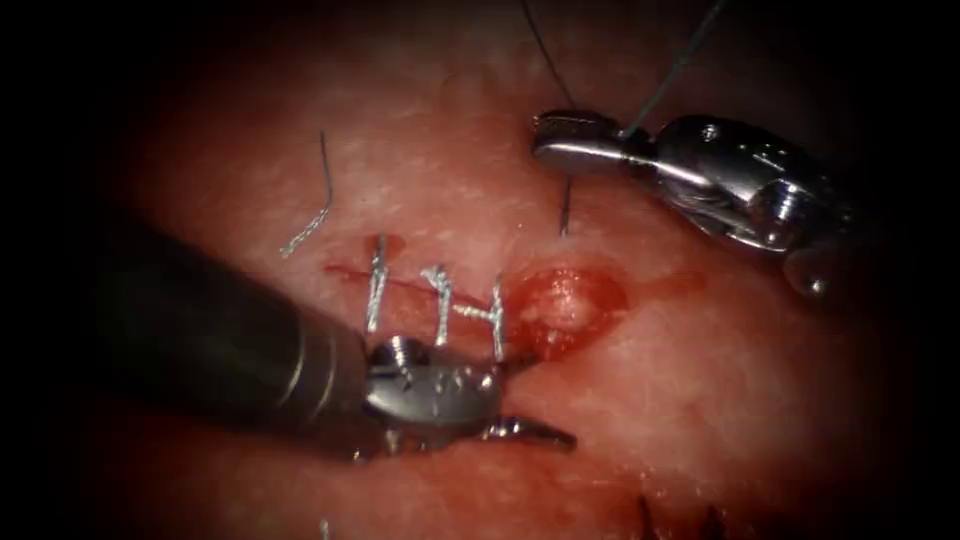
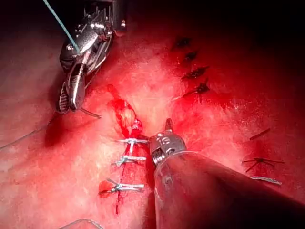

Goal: Wound Closure

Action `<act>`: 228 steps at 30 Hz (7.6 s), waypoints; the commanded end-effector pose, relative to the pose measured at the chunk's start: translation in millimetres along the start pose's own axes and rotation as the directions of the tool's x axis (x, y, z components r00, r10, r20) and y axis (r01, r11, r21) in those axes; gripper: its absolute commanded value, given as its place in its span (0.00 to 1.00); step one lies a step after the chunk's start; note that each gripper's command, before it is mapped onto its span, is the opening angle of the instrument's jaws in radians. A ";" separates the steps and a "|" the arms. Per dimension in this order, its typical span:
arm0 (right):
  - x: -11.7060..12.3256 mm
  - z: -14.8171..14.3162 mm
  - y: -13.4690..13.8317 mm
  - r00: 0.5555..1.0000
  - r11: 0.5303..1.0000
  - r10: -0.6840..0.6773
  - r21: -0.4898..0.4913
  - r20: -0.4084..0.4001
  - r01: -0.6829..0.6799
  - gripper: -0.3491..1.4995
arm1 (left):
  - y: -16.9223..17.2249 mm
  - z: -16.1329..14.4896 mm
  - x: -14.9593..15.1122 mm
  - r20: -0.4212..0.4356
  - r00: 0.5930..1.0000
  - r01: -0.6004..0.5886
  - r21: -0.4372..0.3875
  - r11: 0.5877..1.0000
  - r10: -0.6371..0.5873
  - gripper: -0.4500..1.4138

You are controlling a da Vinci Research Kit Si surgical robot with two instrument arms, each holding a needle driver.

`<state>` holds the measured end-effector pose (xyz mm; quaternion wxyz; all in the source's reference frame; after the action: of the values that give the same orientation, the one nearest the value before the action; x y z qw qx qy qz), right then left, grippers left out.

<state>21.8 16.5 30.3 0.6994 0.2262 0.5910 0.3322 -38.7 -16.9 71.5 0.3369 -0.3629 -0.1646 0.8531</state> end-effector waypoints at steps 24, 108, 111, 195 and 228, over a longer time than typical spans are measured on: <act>-9.3 0.9 -6.3 0.901 0.925 0.326 0.098 0.285 -0.366 0.00 | -0.3 -0.7 -1.0 0.029 1.000 -0.010 -0.018 1.000 0.011 0.50; -4.2 -9.4 0.8 0.977 0.958 -0.014 -0.279 0.212 0.074 0.88 | 3.5 -0.1 3.5 0.014 0.887 -0.462 0.024 0.886 0.462 0.53; -4.5 -9.0 0.7 0.977 0.956 -0.015 -0.282 0.211 0.076 0.88 | 3.3 1.0 2.7 0.032 0.876 -0.482 0.060 0.874 0.480 0.53; -6.4 -4.5 -5.3 0.899 0.848 0.418 0.300 0.131 -0.438 0.70 | 8.6 -7.4 9.1 -0.198 0.724 -0.649 0.130 0.750 0.661 0.00; -7.1 -3.7 -4.1 0.837 0.784 0.547 0.347 0.008 -0.515 0.32 | 8.5 -7.2 9.9 -0.269 0.671 -0.684 0.133 0.717 0.691 0.00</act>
<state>17.8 9.2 31.2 0.5011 0.4818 0.5834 0.4199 -42.1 -14.8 56.8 0.0155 -0.5195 0.0484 0.8530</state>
